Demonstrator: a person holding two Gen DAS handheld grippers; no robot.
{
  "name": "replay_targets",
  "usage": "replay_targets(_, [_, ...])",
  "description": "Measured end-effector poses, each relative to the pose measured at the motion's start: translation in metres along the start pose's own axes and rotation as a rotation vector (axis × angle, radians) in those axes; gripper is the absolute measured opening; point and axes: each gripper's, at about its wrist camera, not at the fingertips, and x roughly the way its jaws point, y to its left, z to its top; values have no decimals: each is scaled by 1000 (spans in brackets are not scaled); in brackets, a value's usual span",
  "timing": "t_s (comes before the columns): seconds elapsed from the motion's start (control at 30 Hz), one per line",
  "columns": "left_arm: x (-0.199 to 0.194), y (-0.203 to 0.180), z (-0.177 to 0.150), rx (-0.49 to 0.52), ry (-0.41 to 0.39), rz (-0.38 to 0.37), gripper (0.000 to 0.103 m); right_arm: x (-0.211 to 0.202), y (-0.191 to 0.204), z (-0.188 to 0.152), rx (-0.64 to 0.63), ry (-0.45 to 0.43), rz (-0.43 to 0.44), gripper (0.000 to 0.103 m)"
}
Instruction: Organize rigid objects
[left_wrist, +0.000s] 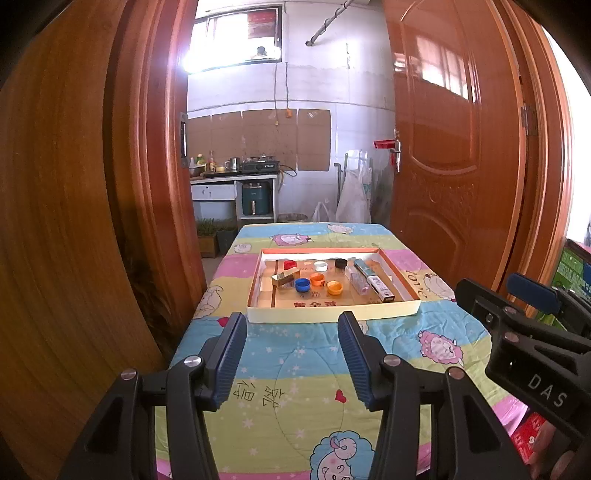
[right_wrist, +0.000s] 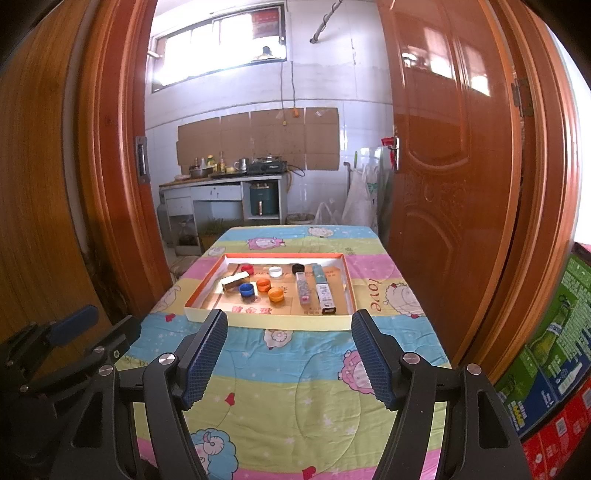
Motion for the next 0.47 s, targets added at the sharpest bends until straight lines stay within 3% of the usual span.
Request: replay_targets(0.47, [1,-2,-4,12,8,-4,52,5,3,-6,1,10,2,72])
